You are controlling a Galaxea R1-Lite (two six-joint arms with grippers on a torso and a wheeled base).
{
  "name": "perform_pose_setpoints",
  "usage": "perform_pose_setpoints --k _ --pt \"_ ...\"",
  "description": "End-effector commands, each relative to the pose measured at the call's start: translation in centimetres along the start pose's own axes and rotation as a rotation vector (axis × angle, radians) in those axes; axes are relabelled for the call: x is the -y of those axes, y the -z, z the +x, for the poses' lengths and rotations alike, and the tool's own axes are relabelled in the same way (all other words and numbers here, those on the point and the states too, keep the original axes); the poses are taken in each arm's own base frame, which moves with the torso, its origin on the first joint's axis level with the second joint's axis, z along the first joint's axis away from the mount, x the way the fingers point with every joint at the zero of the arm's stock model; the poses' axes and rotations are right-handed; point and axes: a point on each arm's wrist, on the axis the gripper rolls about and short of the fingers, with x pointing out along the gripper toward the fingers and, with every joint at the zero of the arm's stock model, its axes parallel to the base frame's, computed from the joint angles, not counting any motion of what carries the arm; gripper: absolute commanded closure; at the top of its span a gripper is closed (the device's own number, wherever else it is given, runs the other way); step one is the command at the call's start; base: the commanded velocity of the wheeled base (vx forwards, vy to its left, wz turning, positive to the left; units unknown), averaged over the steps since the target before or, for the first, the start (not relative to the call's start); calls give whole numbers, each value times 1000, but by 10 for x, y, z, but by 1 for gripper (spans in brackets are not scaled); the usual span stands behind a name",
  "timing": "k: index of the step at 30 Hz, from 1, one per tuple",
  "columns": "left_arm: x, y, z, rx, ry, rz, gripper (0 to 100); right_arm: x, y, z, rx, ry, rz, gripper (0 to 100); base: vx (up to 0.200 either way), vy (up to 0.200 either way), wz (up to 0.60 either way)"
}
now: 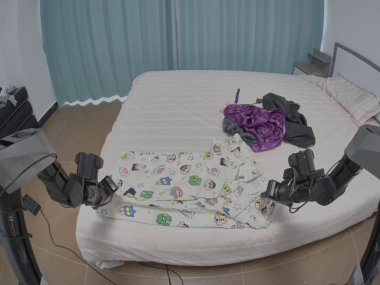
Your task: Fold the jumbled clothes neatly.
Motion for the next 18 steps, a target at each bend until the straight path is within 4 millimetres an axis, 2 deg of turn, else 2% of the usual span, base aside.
perform_pose_setpoints --k 1,6,12,18 --pt "0 -3 3 6 -1 -8 100 0 -4 3 17 -6 9 100 0 0 0" --pt "-1 -2 12 0 -9 -8 100 -4 -11 6 45 -16 28 100 0 0 0" --pt "1 -6 26 11 -6 -20 100 -7 -22 22 86 -3 49 100 0 0 0" --pt "4 -8 34 17 1 -40 100 -6 -22 33 84 6 51 100 0 0 0"
